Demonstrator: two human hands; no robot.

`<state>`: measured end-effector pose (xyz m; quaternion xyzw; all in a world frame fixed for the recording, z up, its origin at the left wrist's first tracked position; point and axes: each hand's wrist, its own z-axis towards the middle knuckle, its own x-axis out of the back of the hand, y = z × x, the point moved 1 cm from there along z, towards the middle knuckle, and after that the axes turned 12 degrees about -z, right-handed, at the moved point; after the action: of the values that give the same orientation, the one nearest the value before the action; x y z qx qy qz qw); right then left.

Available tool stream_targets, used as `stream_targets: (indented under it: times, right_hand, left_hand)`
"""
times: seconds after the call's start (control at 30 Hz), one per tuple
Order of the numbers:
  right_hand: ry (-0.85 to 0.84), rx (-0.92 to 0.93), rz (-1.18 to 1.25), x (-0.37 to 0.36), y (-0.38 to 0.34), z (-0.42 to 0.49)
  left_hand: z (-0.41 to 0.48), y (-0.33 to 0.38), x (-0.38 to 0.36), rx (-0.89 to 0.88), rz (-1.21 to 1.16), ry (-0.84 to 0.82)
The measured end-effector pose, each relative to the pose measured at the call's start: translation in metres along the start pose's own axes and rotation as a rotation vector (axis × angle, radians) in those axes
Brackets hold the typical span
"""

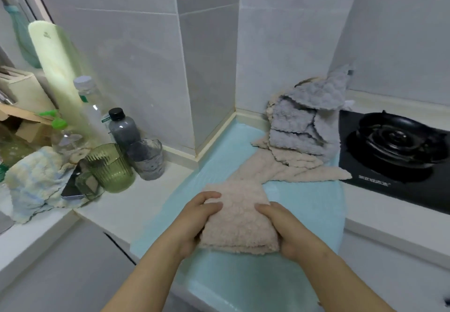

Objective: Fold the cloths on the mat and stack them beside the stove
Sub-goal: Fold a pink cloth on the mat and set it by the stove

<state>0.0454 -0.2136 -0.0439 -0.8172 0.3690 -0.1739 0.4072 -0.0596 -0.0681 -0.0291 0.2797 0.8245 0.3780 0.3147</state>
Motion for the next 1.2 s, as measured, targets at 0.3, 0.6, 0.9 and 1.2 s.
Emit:
stream_targets:
  times: [0.3, 0.6, 0.9, 1.2]
  right_hand:
    - [0.32, 0.085, 0.137, 0.159, 0.045, -0.083]
    - [0.636, 0.126, 0.354, 0.348, 0.134, -0.202]
    - [0.837, 0.134, 0.398, 0.502, 0.192, -0.294]
    - [1.01, 0.098, 0.417, 0.631, 0.216, -0.305]
  left_hand:
    - [0.003, -0.057, -0.159, 0.094, 0.255, -0.363]
    - [-0.054, -0.182, -0.38, 0.109, 0.285, -0.518]
    - [-0.096, -0.272, -0.551, 0.126, 0.408, -0.704]
    - [-0.072, -0.332, -0.69, 0.183, 0.509, -0.813]
